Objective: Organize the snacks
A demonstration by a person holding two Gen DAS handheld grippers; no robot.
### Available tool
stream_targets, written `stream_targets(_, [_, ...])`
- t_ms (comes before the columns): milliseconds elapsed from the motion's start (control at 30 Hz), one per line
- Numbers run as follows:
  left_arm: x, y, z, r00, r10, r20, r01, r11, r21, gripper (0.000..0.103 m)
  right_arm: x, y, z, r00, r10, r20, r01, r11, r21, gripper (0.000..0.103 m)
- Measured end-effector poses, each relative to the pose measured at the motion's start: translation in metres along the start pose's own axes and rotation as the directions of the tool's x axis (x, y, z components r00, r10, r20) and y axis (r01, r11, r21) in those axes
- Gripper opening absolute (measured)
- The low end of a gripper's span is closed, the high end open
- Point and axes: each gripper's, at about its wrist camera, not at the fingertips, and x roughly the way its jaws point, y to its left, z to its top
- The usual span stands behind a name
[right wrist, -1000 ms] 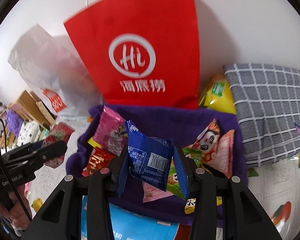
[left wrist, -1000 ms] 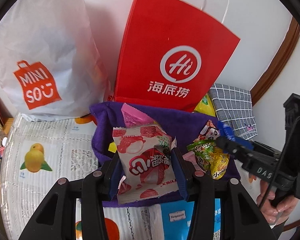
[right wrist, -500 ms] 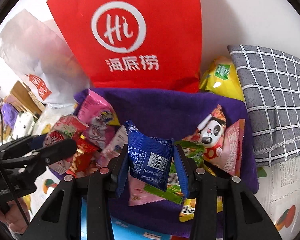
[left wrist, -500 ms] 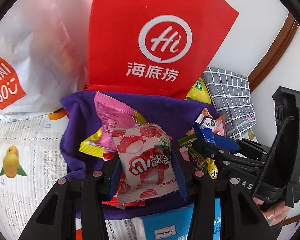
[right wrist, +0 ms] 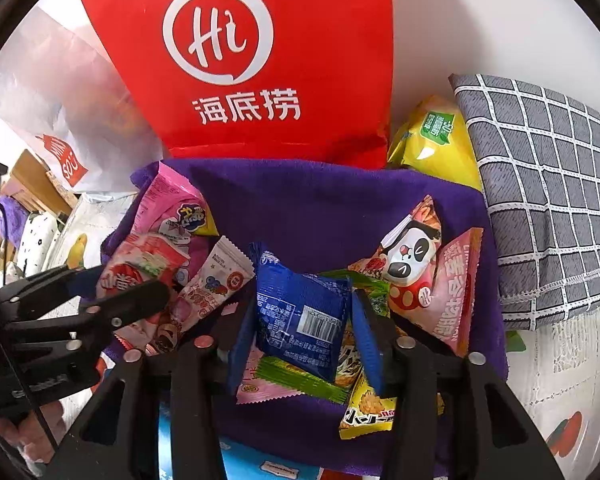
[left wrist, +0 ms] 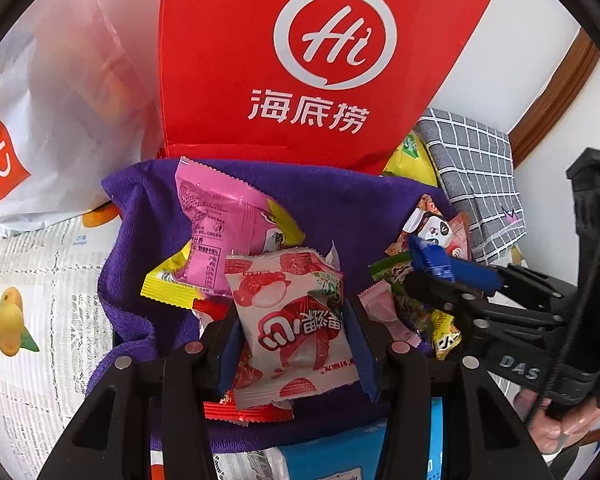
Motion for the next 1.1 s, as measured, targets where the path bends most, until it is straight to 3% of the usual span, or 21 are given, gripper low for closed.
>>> stream_targets(200, [0.001, -0.003, 0.000, 1.000, 0.001, -0.001, -0.001, 1.000, 0.003, 0.049, -0.013, 0.000, 0.003, 0.999, -0.021, 0.033, 0.021, 1.000, 0.004, 0.064])
stream_targets(267, [-0.001, -0.005, 0.000, 1.000, 0.005, 0.006, -0.005, 1.000, 0.005, 0.056, -0.018, -0.001, 0.004, 0.999, -0.022, 0.044, 0.022, 1.000, 0.000, 0.069])
stream_targets(400, [-0.015, -0.007, -0.002, 0.999, 0.023, 0.040, -0.024, 1.000, 0.011, 0.065, -0.029, 0.000, 0.006, 0.998, -0.025, 0.063, 0.025, 1.000, -0.001, 0.072])
stream_targets(667, [-0.056, -0.008, -0.019, 0.996, 0.040, 0.085, -0.040, 0.999, 0.008, 0.066, -0.078, 0.009, -0.001, 0.987, -0.056, 0.147, 0.056, 0.998, 0.003, 0.072])
stream_targets(933, [-0.114, -0.031, -0.058, 0.988, 0.050, 0.149, -0.056, 0.998, 0.033, 0.066, -0.137, 0.024, -0.042, 0.974, -0.107, 0.200, 0.100, 0.994, 0.044, 0.072])
stream_targets(1100, [-0.151, -0.045, -0.086, 0.980, 0.061, 0.190, -0.072, 0.996, 0.047, 0.075, -0.177, 0.037, -0.084, 0.965, -0.141, 0.220, 0.132, 0.990, 0.059, 0.072])
